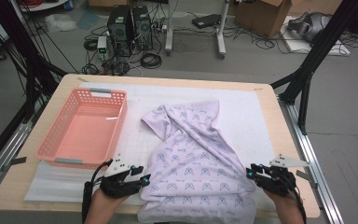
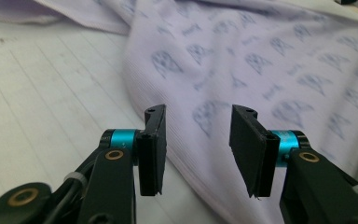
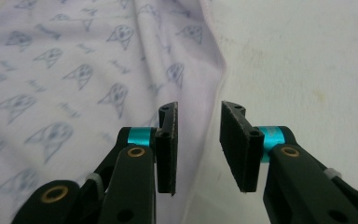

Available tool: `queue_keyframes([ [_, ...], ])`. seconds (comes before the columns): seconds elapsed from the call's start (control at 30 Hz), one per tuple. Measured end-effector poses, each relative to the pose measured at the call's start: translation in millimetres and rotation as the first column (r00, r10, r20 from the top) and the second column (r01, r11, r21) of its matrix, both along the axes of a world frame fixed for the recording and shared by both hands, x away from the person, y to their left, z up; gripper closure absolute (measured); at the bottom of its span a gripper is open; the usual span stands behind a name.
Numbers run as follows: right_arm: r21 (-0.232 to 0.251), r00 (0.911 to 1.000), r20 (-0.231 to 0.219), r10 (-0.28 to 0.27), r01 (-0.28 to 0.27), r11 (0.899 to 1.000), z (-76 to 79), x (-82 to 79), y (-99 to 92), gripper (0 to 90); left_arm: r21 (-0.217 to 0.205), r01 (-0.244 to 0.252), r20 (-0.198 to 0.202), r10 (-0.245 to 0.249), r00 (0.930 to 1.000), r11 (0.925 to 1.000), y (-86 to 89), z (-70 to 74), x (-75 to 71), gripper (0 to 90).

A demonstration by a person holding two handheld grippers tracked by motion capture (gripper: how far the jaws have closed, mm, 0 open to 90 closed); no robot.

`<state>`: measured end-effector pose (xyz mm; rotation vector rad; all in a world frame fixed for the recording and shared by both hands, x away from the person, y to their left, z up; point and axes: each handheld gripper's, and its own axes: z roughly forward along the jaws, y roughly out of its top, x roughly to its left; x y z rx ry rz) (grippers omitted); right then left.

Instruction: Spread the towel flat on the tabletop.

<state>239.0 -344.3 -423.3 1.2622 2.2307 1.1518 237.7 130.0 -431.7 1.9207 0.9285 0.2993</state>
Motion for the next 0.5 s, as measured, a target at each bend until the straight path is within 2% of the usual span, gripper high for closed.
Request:
queue_keyframes([
  [0.1, -0.016, 0.9996, 0.005, -0.028, 0.028, 0.999, -4.2, 16.6, 11.4, 68.9, -0.001, -0.024, -0.007, 0.024, 0.9997, 0.9997, -5.4, -1.2, 19.9, 60.5],
  [0.27, -0.049, 0.9996, -0.022, -0.020, 0.019, 0.999, -15.7, 36.0, 28.3, 66.2, 0.001, -0.046, -0.024, 0.046, 0.9987, 0.9989, -14.4, -1.2, 48.4, 60.6],
  [0.3, -0.069, 0.9995, -0.026, -0.016, 0.014, 0.998, -17.9, 38.2, 30.7, 69.1, -0.007, -0.051, -0.028, 0.050, 0.9983, 0.9987, -16.1, -1.0, 53.5, 60.6],
  [0.37, -0.104, 0.9997, -0.022, 0.011, -0.013, 0.994, -21.9, 40.0, 32.5, 85.6, -0.010, -0.069, -0.036, 0.069, 0.9970, 0.9976, -18.4, -0.7, 63.2, 60.1],
  [0.43, -0.113, 0.9998, -0.020, 0.009, -0.012, 0.994, -21.1, 39.6, 29.6, 88.1, 0.011, -0.083, -0.035, 0.083, 0.9960, 0.9965, -21.0, -1.2, 71.1, 58.2],
  [0.5, -0.144, 0.9995, -0.015, -0.027, 0.024, 0.989, -19.5, 37.4, 22.4, 88.3, 0.025, -0.086, -0.045, 0.087, 0.9952, 0.9959, -23.2, -1.6, 77.9, 57.5],
])
